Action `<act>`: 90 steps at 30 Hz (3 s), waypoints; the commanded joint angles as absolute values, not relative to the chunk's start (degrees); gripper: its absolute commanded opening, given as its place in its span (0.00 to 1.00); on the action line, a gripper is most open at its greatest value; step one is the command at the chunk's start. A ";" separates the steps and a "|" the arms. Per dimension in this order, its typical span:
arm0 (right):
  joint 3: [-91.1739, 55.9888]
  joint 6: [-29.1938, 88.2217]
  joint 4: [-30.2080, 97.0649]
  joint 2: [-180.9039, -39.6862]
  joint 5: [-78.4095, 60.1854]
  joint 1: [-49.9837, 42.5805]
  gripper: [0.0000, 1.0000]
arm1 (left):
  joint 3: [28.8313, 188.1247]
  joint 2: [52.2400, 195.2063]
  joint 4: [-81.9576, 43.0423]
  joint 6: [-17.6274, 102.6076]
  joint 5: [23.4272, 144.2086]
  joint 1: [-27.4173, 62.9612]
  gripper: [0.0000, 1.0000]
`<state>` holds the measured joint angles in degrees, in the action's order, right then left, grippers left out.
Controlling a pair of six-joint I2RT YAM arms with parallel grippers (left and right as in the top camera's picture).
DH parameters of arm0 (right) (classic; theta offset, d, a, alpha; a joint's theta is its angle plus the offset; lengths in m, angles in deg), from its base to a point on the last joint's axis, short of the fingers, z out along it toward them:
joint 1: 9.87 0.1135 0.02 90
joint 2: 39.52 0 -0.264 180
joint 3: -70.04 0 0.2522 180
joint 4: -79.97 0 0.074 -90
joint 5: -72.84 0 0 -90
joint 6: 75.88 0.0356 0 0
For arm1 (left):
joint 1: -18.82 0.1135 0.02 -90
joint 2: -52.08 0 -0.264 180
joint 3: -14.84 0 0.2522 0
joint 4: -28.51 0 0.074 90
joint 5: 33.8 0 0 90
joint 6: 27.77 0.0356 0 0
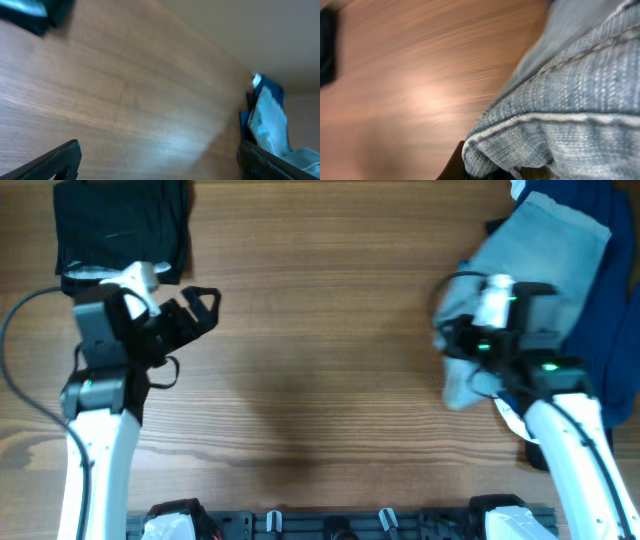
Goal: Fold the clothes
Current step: 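Pull the denim shorts left onto the open table with the right gripper, then grasp the shorts waistband with the left gripper and stretch them out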
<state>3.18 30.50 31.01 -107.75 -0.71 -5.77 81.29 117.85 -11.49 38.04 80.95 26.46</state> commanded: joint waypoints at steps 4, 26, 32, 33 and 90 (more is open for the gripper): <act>1.30 26.80 34.73 -115.60 2.22 16.46 0.04 | 82.29 111.54 -12.21 37.78 80.58 31.29 1.00; -26.28 23.39 17.42 -123.90 -5.36 23.48 0.93 | 82.29 111.41 -13.68 45.54 82.83 36.34 0.99; -26.26 17.08 16.61 -124.29 0.08 2.34 0.98 | 82.29 114.23 -21.94 56.12 73.61 17.76 0.97; -26.26 15.57 16.50 -124.40 1.04 0.96 0.98 | 82.29 115.49 -22.00 56.29 71.38 14.99 0.97; -25.56 40.75 28.24 -156.82 -6.13 -7.08 0.65 | 88.94 124.24 -21.13 56.86 60.58 1.41 0.04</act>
<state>-25.41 40.70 25.83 -154.78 -7.81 -7.34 88.04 124.61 -21.35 57.41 61.57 1.46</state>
